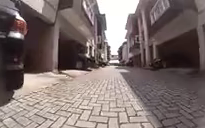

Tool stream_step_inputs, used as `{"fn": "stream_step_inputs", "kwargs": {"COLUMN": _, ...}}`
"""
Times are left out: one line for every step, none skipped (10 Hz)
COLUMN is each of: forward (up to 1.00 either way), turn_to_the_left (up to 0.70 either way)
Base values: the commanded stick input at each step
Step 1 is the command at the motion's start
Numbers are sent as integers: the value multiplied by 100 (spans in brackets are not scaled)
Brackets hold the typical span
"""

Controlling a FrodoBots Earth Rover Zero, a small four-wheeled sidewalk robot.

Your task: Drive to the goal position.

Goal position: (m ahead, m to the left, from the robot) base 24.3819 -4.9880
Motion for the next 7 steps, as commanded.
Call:
{"fn": "stream_step_inputs", "kwargs": {"forward": 70, "turn_to_the_left": 0}}
{"fn": "stream_step_inputs", "kwargs": {"forward": 70, "turn_to_the_left": 0}}
{"fn": "stream_step_inputs", "kwargs": {"forward": 70, "turn_to_the_left": 0}}
{"fn": "stream_step_inputs", "kwargs": {"forward": 70, "turn_to_the_left": 0}}
{"fn": "stream_step_inputs", "kwargs": {"forward": 70, "turn_to_the_left": 0}}
{"fn": "stream_step_inputs", "kwargs": {"forward": 70, "turn_to_the_left": -13}}
{"fn": "stream_step_inputs", "kwargs": {"forward": 70, "turn_to_the_left": -35}}
